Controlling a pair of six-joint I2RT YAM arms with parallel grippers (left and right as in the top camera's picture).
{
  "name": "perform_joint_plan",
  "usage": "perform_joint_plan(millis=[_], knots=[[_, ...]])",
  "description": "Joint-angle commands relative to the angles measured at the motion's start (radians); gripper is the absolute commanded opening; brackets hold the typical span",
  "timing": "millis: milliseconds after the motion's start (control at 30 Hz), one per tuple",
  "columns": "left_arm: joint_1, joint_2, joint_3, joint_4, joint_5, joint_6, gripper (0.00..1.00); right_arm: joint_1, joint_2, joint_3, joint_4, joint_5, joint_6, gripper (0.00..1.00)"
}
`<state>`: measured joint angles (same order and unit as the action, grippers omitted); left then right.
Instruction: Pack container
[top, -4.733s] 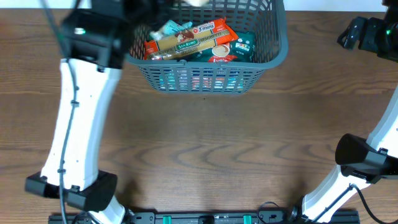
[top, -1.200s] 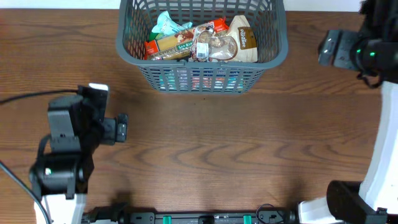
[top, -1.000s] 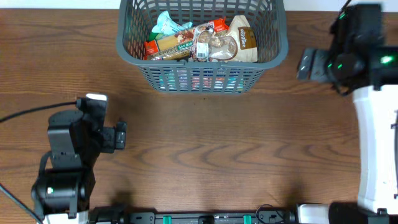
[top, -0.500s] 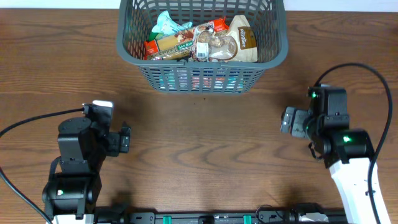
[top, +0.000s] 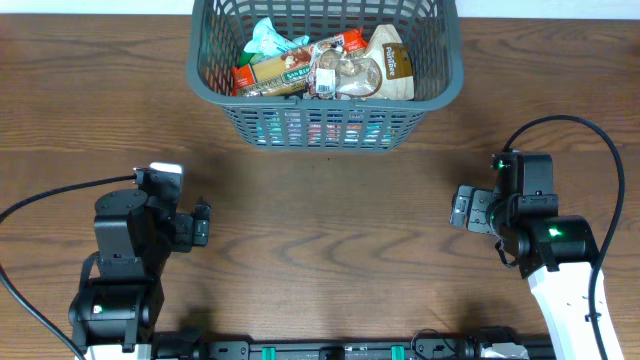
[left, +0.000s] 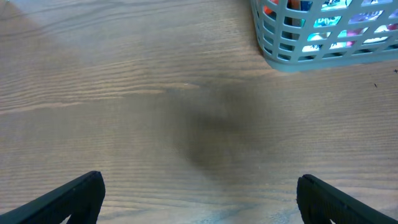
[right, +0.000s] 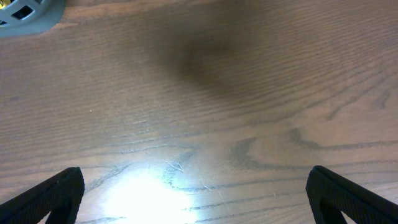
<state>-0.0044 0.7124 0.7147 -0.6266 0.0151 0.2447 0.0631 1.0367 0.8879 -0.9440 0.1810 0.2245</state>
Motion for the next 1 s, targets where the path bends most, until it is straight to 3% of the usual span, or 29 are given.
perform_joint_plan(millis=[0, 467, 967], knots=[[-0.006, -0.002, 0.005, 0.0, -0.012, 0.017, 0.99, 0.008, -0.004, -0.006, 0.001, 0.018, 0.014, 0.99], [-0.006, -0.002, 0.005, 0.0, -0.012, 0.017, 0.99, 0.008, -0.058, -0.006, 0.0, 0.018, 0.014, 0.99], [-0.006, -0.002, 0.005, 0.0, -0.012, 0.017, 0.99, 0.009, -0.586, -0.009, -0.096, -0.111, -0.001, 0.99]])
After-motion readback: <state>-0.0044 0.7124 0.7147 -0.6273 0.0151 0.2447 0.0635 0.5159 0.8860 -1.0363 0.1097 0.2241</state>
